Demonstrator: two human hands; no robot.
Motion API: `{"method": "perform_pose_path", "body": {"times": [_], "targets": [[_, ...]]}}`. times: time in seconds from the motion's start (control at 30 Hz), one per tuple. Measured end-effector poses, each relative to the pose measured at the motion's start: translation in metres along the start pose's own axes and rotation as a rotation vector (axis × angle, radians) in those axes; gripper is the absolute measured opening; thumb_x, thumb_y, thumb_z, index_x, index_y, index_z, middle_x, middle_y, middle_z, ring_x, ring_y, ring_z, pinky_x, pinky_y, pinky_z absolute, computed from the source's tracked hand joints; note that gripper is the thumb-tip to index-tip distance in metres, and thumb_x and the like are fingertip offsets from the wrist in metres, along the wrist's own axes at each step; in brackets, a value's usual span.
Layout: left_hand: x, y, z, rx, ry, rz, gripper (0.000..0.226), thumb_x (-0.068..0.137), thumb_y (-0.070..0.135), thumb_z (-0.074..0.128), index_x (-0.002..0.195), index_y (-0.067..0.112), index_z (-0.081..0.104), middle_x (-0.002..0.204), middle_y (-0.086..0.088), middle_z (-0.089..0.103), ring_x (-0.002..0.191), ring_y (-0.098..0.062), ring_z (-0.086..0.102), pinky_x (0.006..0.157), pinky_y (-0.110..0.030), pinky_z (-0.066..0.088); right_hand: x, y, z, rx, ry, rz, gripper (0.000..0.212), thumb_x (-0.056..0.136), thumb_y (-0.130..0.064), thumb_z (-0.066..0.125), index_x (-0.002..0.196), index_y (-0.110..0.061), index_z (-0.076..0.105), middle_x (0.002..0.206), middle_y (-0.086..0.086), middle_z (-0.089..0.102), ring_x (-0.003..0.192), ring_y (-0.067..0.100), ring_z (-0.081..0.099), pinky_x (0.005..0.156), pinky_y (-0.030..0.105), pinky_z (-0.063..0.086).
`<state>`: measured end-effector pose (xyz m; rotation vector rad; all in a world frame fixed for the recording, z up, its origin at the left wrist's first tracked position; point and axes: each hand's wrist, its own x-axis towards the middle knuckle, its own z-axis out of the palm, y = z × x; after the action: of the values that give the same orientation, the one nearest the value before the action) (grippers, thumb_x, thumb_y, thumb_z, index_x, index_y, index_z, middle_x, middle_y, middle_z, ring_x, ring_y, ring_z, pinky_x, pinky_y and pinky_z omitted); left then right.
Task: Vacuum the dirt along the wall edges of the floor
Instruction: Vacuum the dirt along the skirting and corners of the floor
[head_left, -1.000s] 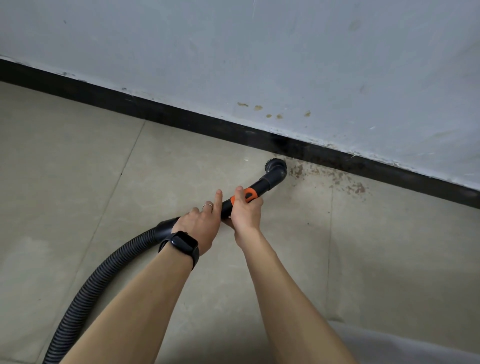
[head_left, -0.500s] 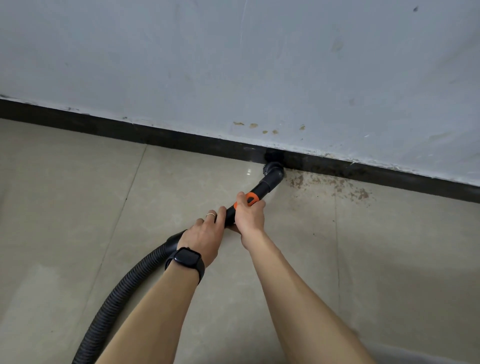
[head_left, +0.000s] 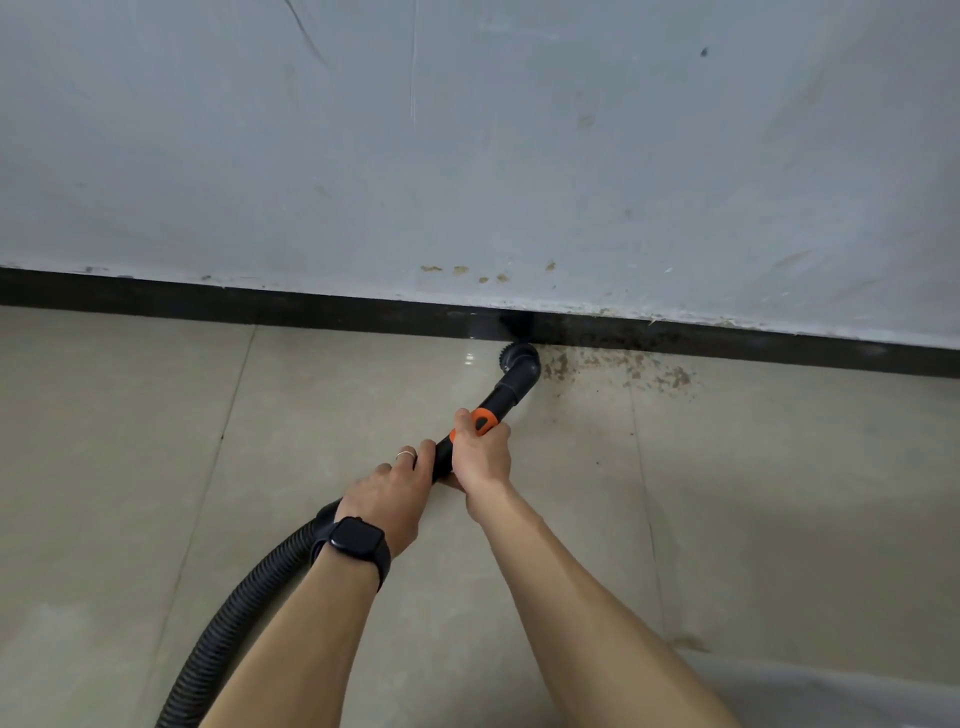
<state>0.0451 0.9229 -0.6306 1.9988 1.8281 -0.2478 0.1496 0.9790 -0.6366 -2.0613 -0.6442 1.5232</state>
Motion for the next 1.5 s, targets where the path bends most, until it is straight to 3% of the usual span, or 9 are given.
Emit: {"method": "perform_pose_path", "body": {"times": [0.17,0.3,0.4,0.53,0.7,1.0,1.33,1.5], "targets": [[-0.009,-0.006,-0.002,0.008,-0.037,0.030,0.045,0.087,0.009,0.053,0.124,0.020,0.031,0.113,0.000,0.048,0.096,-0.025,0.062,0.060,-0.035,0.039,-0.011,0.017,0.002,0.063,0.037,0.029,0.043,0.103,-0.045,0.049,0.130,-0.013,0.038,0.098,0.004,0.060,0.089,0.023,0.063,0.090,0.045,0.058],[-0.016,-0.013,-0.006,0.018,-0.064,0.050,0.034,0.085,0.012,0.051,0.114,0.020,0.036,0.109,0.001,0.049,0.092,-0.027,0.063,0.060,-0.035,0.037,-0.020,0.030,0.006,0.082,0.058,0.045,0.044,0.104,-0.043,0.048,0.134,-0.013,0.036,0.094,0.001,0.057,0.078,0.013,0.057,0.079,0.036,0.052],[-0.020,-0.015,-0.007,0.031,-0.092,0.075,0.034,0.083,0.013,0.049,0.113,0.021,0.037,0.109,0.002,0.051,0.093,-0.028,0.063,0.061,-0.034,0.037,-0.024,0.041,0.010,0.118,0.087,0.077,0.048,0.103,-0.045,0.049,0.136,-0.012,0.036,0.092,0.000,0.056,0.080,0.017,0.059,0.089,0.045,0.058],[-0.024,-0.016,-0.006,0.049,-0.136,0.117,0.034,0.081,0.015,0.049,0.112,0.022,0.038,0.105,0.003,0.055,0.091,-0.027,0.062,0.062,-0.034,0.038,-0.029,0.058,0.007,0.151,0.124,0.096,0.044,0.104,-0.044,0.049,0.134,-0.013,0.038,0.090,-0.001,0.057,0.078,0.012,0.058,0.083,0.039,0.057],[-0.028,-0.014,-0.001,0.063,-0.154,0.157,0.031,0.083,0.017,0.052,0.111,0.022,0.039,0.103,0.004,0.057,0.089,-0.027,0.061,0.063,-0.034,0.041,-0.033,0.074,0.002,0.256,0.151,0.119,0.040,0.103,-0.043,0.054,0.129,-0.016,0.040,0.095,0.002,0.061,0.087,0.019,0.065,0.089,0.050,0.060],[-0.020,0.003,0.002,0.048,-0.137,0.140,0.036,0.089,0.024,0.056,0.121,0.023,0.040,0.116,0.004,0.056,0.099,-0.027,0.061,0.074,-0.036,0.048,-0.014,0.069,-0.016,0.316,0.119,0.075,0.041,0.100,-0.041,0.060,0.126,-0.015,0.041,0.102,0.007,0.062,0.095,0.026,0.068,0.091,0.053,0.060],[-0.009,0.015,0.001,0.043,-0.107,0.061,0.036,0.093,0.023,0.053,0.126,0.021,0.038,0.120,0.002,0.056,0.103,-0.026,0.061,0.072,-0.034,0.043,0.004,0.051,-0.026,0.260,0.045,0.053,0.038,0.100,-0.042,0.062,0.122,-0.014,0.049,0.110,0.011,0.064,0.102,0.027,0.067,0.089,0.054,0.061],[-0.008,0.017,0.006,-0.017,-0.072,0.038,0.039,0.094,0.020,0.050,0.130,0.023,0.035,0.118,0.002,0.057,0.099,-0.025,0.062,0.074,-0.038,0.051,0.011,0.046,-0.026,0.244,0.060,0.054,0.041,0.099,-0.043,0.062,0.126,-0.015,0.048,0.109,0.010,0.064,0.099,0.027,0.066,0.091,0.054,0.060]]}}
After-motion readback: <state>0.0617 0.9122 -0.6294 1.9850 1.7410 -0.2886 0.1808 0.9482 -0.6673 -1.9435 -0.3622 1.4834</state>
